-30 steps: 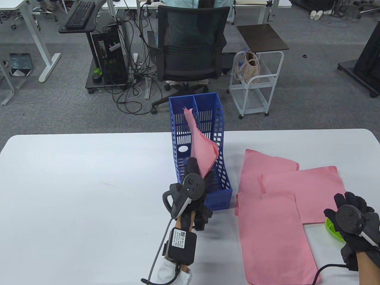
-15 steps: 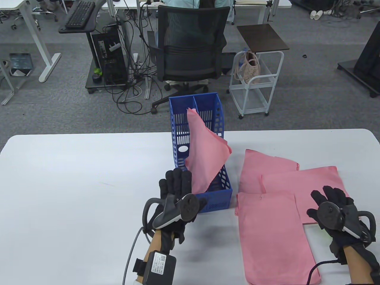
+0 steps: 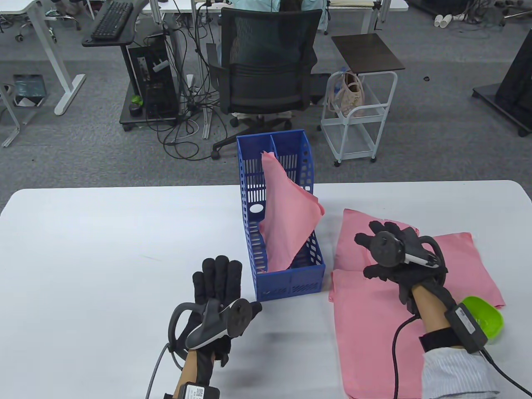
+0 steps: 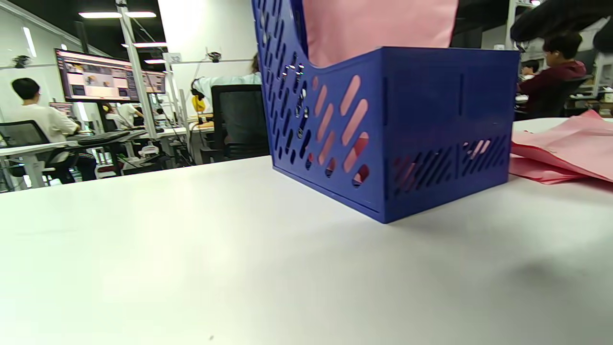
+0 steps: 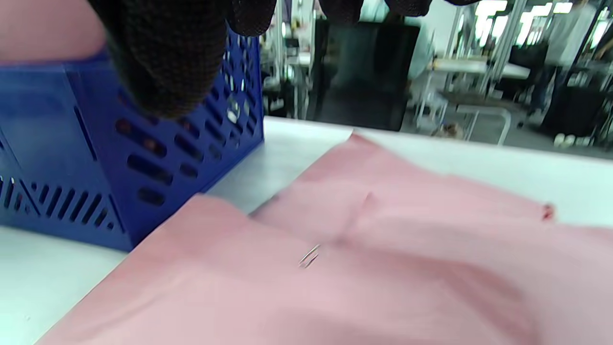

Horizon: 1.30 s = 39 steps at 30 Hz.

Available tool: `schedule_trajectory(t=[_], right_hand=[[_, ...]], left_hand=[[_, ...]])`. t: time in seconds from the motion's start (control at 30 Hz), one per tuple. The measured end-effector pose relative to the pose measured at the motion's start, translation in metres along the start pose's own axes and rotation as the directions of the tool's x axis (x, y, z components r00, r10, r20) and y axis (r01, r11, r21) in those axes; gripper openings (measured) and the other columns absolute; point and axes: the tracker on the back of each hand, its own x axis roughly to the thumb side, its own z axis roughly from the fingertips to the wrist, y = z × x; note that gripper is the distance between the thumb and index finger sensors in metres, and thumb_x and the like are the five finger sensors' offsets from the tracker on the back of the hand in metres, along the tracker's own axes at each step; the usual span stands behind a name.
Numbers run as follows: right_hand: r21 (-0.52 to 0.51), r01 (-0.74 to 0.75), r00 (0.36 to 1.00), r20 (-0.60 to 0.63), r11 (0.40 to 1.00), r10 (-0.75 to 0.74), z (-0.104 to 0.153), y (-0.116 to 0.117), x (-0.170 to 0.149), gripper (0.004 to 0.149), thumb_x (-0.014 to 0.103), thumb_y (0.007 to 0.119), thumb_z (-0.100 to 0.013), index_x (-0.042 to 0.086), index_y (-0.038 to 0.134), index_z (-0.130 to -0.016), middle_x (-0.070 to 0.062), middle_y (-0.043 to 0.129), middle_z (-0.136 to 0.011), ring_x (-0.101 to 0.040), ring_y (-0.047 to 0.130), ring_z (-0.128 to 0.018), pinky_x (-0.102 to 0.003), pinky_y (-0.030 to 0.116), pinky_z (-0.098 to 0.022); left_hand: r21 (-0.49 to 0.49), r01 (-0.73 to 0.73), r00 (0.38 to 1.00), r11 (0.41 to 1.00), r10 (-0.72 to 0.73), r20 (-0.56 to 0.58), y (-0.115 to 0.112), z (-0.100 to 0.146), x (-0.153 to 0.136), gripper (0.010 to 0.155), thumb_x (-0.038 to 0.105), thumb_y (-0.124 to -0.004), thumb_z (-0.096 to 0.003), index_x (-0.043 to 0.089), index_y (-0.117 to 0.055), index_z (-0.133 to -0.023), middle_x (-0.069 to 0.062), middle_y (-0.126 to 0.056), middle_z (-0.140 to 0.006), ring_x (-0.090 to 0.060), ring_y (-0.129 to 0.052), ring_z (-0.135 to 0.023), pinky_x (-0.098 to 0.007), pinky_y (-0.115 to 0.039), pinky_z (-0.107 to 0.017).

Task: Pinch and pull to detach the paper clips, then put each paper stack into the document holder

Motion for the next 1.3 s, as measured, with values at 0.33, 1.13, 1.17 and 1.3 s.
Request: schedule_trajectory(t=[0.33, 1.13, 1.17, 1.3], right_hand=[[0.378, -0.144, 0.987, -0.013, 0.914, 0.16, -0.067, 0.053, 0.032, 0.088, 0.042, 0.08, -0.053, 0.034, 0.015, -0.113, -0.03, 0.001, -0.12, -0.062, 0.011, -0.106, -0.07, 0.026, -0.078], [0.25, -0.058, 0.998, 0.009, 0.967, 0.057, -0.072, 0.049, 0.03, 0.038, 0.032, 0.076, -0.056, 0.037, 0.058, -0.089, -0.024, 0.007, -0.121, -0.058, 0.013, -0.107, -0.067, 0.026, -0.079], [0.237, -0.054, 0.999, 0.009, 0.97, 0.054, -0.069, 0.046, 0.029, 0.038, 0.032, 0.076, -0.056, 0.037, 0.058, -0.089, -0.024, 0.008, -0.121, -0.058, 0.013, -0.107, -0.067, 0.026, -0.079], [0.16, -0.034, 0.999, 0.016, 0.986, 0.032, -0.054, 0.026, 0.024, 0.038, 0.033, 0.075, -0.056, 0.037, 0.058, -0.089, -0.024, 0.01, -0.121, -0.057, 0.015, -0.107, -0.066, 0.028, -0.079]], left_hand=[[-0.02, -0.023, 0.999, 1.0, 0.022, -0.031, -0.01, 0.005, -0.014, 0.094, 0.062, -0.028, -0.0496, 0.001, 0.004, -0.114, -0.03, 0.001, -0.117, -0.058, 0.0, -0.104, -0.067, -0.01, -0.072], [-0.025, 0.024, 0.998, 0.999, -0.026, -0.053, -0.013, 0.008, -0.015, 0.094, 0.063, -0.029, -0.0497, 0.003, 0.004, -0.114, -0.029, 0.004, -0.117, -0.057, -0.001, -0.105, -0.066, -0.01, -0.072], [-0.026, 0.027, 0.998, 0.999, -0.028, -0.053, -0.013, 0.008, -0.015, 0.094, 0.063, -0.029, -0.0497, 0.003, 0.004, -0.114, -0.029, -0.001, -0.117, -0.057, -0.001, -0.105, -0.066, -0.01, -0.072], [-0.023, 0.046, 0.998, 0.999, -0.047, -0.046, -0.011, 0.009, -0.013, 0.094, 0.063, -0.03, -0.0498, 0.003, 0.003, -0.115, -0.029, -0.001, -0.118, -0.057, -0.002, -0.105, -0.066, -0.011, -0.073]])
